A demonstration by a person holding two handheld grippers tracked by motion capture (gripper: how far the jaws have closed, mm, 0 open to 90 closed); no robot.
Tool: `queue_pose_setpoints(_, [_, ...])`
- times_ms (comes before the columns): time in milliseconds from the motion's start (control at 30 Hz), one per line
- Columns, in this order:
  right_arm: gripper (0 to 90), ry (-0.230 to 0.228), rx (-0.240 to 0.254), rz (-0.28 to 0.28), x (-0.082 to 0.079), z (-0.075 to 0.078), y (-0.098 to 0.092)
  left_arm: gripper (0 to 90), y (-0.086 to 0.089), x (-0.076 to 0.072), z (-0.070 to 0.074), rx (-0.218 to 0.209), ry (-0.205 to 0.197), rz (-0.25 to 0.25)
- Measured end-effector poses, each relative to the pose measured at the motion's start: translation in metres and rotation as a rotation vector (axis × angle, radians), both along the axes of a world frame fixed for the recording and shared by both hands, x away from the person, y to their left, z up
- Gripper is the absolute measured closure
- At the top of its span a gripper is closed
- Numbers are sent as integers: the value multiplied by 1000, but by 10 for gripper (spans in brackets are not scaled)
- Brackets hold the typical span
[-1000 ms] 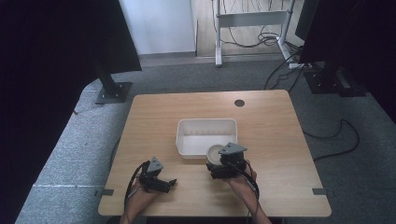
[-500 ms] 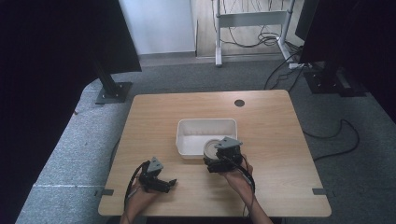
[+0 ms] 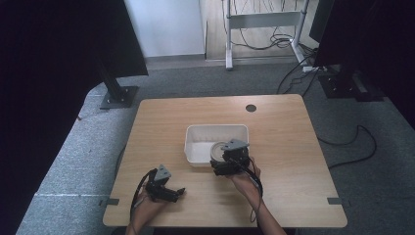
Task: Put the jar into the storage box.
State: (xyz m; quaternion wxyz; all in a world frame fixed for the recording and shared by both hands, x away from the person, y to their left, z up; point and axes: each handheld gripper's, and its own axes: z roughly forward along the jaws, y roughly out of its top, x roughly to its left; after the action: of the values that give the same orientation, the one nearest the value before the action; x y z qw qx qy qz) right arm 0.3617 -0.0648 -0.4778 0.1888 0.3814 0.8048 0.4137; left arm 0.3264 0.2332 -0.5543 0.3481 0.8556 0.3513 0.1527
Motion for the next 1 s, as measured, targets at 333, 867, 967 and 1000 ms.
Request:
queue_pose_setpoints(333, [94, -7, -2, -2, 13, 0, 7, 3, 0, 0, 0, 0, 0, 0])
queue_pose_setpoints(867, [94, -10, 2, -37, 34, -7, 12, 3, 0, 0, 0, 0, 0, 0])
queue_pose_setpoints(967, [94, -11, -1, -39, 36, -10, 13, 3, 0, 0, 0, 1, 0, 0])
queue_pose_setpoints(1000, [94, -9, 1, -44, 38, -11, 13, 3, 0, 0, 0, 1, 0, 0])
